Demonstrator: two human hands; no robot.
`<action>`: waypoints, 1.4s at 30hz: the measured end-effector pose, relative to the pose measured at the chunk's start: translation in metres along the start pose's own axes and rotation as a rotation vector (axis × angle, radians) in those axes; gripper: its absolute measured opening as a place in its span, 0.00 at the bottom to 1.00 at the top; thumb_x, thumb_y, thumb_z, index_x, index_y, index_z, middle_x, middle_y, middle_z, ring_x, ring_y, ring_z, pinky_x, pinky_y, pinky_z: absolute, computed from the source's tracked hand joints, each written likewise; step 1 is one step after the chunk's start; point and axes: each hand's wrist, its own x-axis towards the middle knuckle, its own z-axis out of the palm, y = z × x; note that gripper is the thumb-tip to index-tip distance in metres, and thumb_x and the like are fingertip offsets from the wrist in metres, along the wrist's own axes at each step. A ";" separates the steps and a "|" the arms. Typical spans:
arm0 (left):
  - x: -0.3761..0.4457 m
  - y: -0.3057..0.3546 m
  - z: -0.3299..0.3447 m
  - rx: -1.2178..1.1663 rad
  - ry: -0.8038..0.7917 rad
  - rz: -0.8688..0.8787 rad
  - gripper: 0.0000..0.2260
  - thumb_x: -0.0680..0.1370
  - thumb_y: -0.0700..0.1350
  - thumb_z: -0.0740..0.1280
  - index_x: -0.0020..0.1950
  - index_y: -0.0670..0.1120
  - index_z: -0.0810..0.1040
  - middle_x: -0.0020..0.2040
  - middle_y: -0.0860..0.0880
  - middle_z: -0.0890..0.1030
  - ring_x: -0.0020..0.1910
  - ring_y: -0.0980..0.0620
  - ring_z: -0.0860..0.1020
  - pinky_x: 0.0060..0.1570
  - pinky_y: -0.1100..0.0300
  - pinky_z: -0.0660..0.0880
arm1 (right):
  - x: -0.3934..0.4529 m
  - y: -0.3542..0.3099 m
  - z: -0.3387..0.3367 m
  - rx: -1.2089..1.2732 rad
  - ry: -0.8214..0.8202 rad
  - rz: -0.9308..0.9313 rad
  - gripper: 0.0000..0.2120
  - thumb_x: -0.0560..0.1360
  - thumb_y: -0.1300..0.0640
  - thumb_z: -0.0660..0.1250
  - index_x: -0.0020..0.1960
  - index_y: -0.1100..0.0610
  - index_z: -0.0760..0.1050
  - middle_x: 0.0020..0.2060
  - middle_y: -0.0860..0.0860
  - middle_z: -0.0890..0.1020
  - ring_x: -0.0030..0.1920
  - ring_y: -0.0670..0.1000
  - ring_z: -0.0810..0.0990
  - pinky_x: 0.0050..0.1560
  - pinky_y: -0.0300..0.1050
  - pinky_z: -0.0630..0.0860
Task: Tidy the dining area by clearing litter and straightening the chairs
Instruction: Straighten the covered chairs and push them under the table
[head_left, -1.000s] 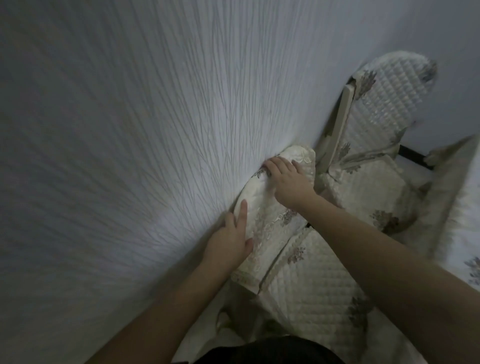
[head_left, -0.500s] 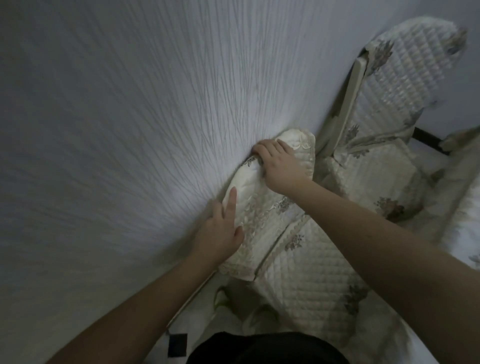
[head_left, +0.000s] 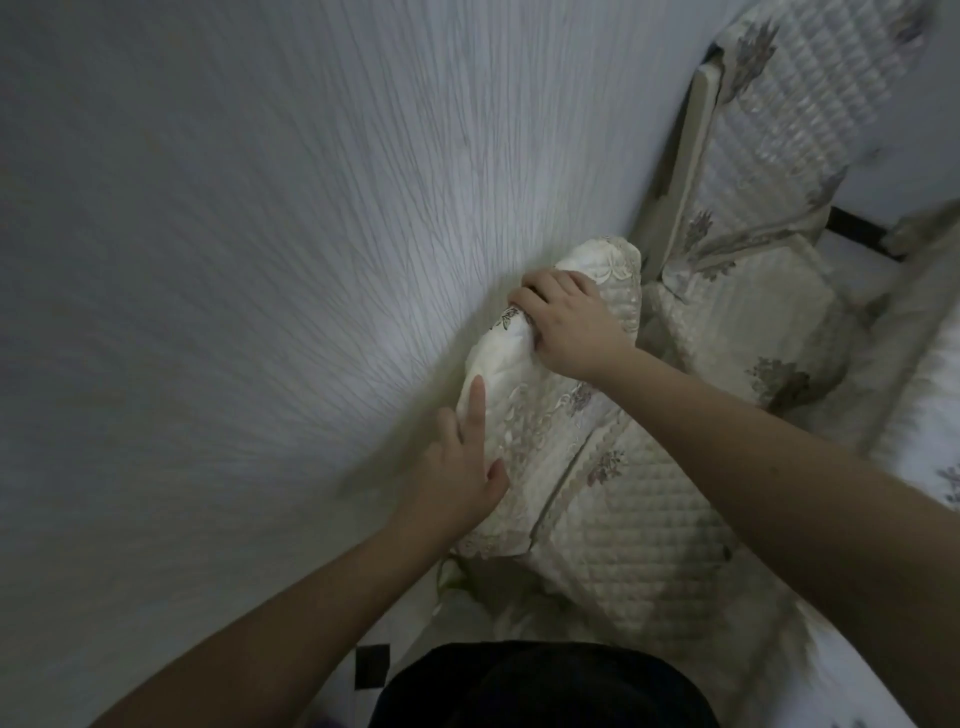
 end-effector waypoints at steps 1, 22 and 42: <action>-0.001 0.005 0.000 0.012 -0.013 0.004 0.41 0.75 0.57 0.61 0.78 0.50 0.37 0.58 0.43 0.68 0.33 0.51 0.72 0.29 0.57 0.73 | -0.005 0.003 -0.001 -0.001 0.004 0.010 0.19 0.67 0.57 0.57 0.56 0.54 0.74 0.55 0.52 0.76 0.56 0.56 0.75 0.60 0.52 0.64; -0.027 0.090 0.031 0.039 -0.126 0.160 0.45 0.72 0.58 0.62 0.77 0.46 0.36 0.63 0.35 0.71 0.29 0.48 0.74 0.26 0.61 0.62 | -0.094 0.047 -0.035 -0.060 0.035 0.090 0.17 0.67 0.59 0.60 0.55 0.54 0.75 0.54 0.52 0.76 0.58 0.54 0.74 0.58 0.49 0.65; 0.035 0.078 0.002 0.102 0.123 0.772 0.21 0.78 0.56 0.57 0.65 0.47 0.75 0.38 0.49 0.81 0.25 0.46 0.77 0.20 0.59 0.71 | -0.144 0.053 -0.056 0.079 -0.112 0.361 0.33 0.70 0.67 0.60 0.73 0.51 0.63 0.73 0.50 0.63 0.75 0.52 0.56 0.72 0.51 0.57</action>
